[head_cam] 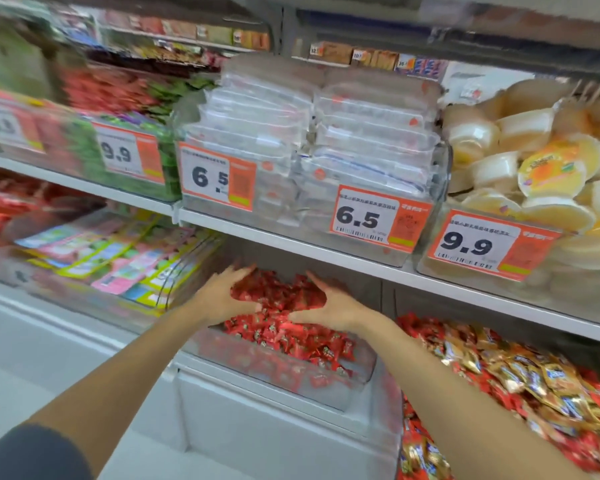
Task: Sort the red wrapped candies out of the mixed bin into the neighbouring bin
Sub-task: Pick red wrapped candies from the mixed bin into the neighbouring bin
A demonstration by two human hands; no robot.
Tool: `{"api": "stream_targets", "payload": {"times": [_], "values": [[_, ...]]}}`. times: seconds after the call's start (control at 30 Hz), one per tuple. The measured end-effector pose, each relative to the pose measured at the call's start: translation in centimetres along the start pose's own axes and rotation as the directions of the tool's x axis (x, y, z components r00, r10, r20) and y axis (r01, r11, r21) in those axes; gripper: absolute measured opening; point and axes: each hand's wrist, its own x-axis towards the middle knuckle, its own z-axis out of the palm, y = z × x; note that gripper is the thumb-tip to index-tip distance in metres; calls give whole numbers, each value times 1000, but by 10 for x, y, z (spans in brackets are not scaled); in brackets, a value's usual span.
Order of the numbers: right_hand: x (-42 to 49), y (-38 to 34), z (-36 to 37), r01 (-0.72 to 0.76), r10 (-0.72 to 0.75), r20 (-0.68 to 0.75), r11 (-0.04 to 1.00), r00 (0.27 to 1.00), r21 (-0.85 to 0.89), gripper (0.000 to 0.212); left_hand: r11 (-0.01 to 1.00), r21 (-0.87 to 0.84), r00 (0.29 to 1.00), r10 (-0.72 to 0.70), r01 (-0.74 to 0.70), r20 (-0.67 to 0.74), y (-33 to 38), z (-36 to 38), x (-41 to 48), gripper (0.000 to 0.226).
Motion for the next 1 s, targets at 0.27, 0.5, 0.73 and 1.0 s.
{"api": "stream_targets", "payload": {"times": [0.27, 0.5, 0.73, 1.0], "values": [[-56, 20, -22, 131, -185, -312, 974, 932, -185, 32, 997, -59, 981, 31, -43, -191, -8, 10, -49, 20], [-190, 89, -64, 49, -120, -438, 984, 891, -169, 20, 958, -132, 966, 247, -255, -72, 103, 57, -94, 16], [-264, 154, -85, -50, 27, -539, 998, 842, -29, 17, 912, -91, 916, 399, -401, -38, 209, 115, -106, 13], [-290, 169, -85, 2, 75, -595, 992, 800, 129, 19, 908, 28, 872, 393, -418, 291, 242, 195, -114, 43]]}}
